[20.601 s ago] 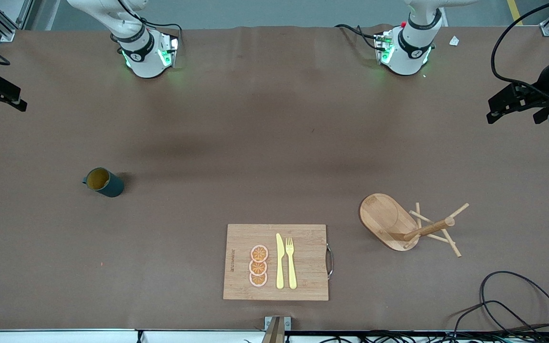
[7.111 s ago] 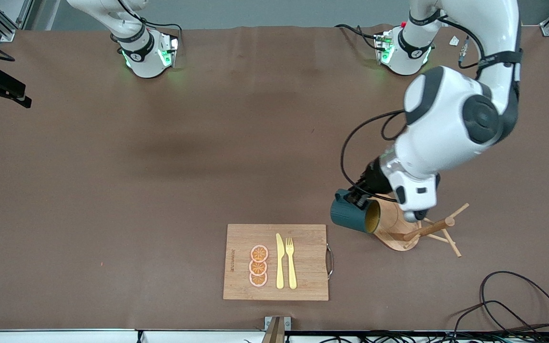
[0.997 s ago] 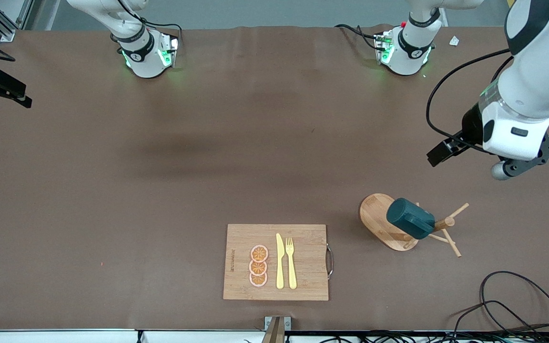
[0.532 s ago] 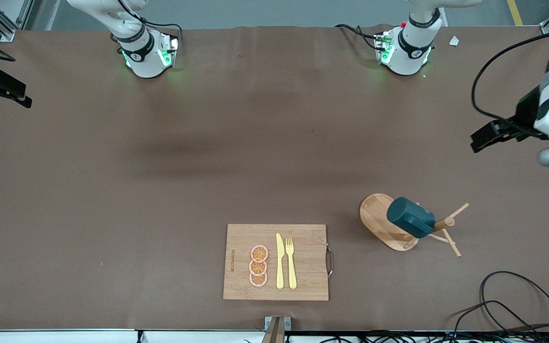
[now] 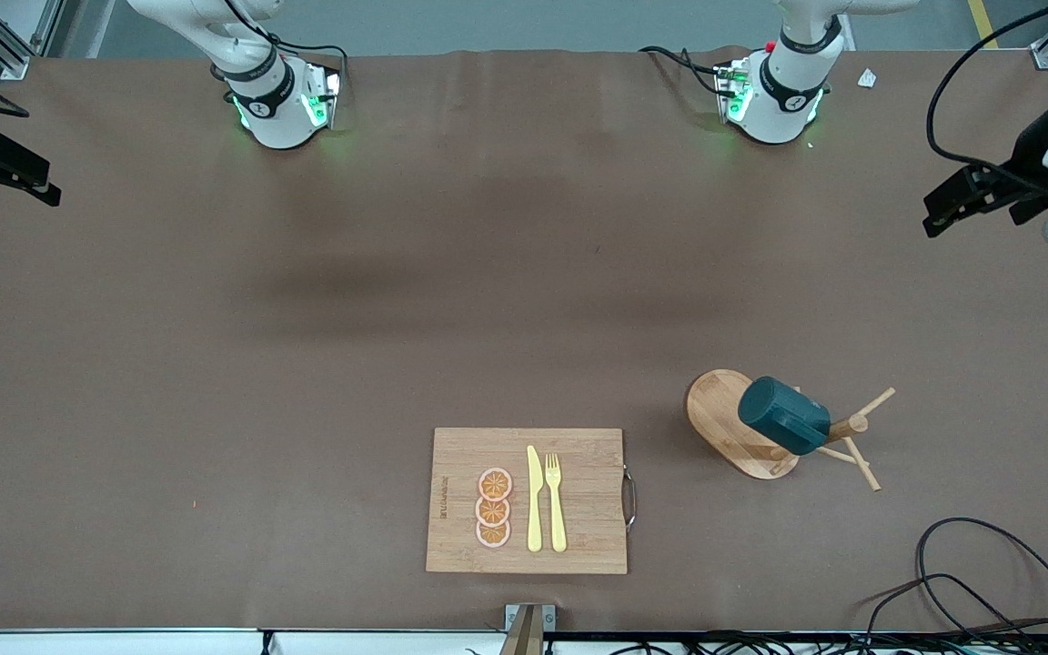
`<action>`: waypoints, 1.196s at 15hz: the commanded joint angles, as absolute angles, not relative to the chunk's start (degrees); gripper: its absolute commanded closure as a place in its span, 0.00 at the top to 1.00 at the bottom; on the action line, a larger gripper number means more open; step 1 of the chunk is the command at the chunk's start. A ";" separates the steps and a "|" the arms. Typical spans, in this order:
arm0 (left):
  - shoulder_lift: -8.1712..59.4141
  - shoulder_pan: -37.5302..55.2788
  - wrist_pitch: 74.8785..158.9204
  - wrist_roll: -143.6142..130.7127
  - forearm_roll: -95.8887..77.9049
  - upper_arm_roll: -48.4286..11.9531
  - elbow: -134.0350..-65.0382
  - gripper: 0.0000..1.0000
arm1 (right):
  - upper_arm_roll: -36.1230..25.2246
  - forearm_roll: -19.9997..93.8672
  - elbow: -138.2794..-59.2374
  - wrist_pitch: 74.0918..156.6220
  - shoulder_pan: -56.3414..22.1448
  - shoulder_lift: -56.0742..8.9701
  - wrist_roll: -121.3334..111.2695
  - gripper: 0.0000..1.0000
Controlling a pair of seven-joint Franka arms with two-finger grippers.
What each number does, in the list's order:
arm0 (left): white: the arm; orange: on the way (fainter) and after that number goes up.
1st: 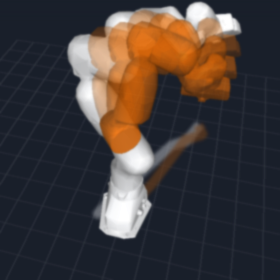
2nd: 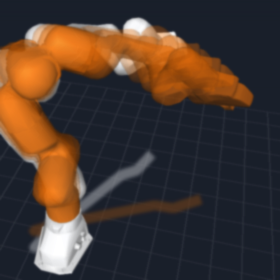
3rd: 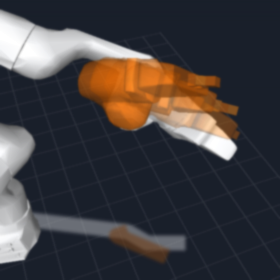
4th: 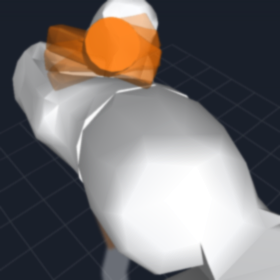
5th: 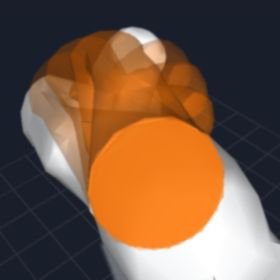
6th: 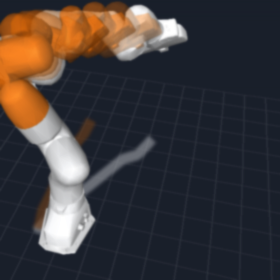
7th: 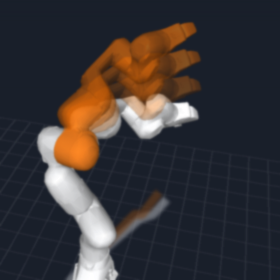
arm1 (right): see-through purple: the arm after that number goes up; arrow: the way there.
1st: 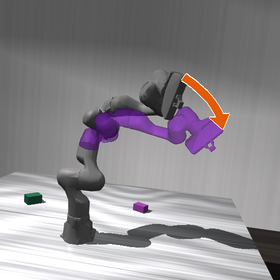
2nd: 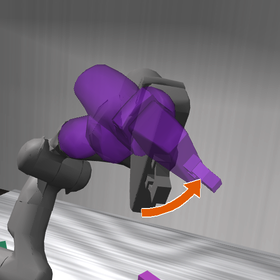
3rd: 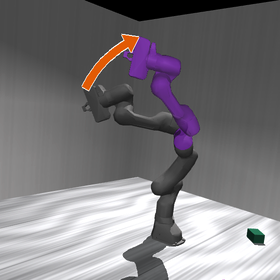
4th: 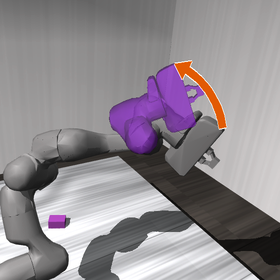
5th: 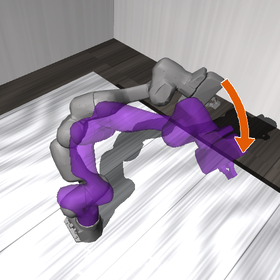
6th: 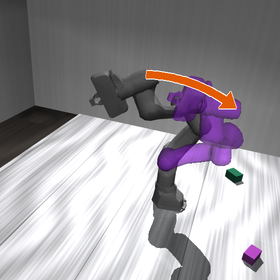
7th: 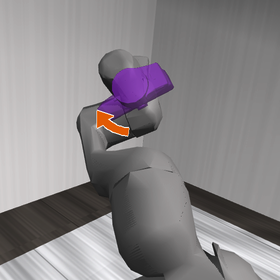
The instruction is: Pass cup and hang on rack
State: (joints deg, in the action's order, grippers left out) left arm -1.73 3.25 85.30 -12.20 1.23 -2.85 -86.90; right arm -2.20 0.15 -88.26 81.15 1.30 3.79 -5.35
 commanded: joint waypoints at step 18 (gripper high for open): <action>-6.07 4.39 85.69 -9.49 0.00 -3.08 -90.62 1.00 | -2.29 -0.26 -89.30 81.21 1.05 4.83 -6.06 1.00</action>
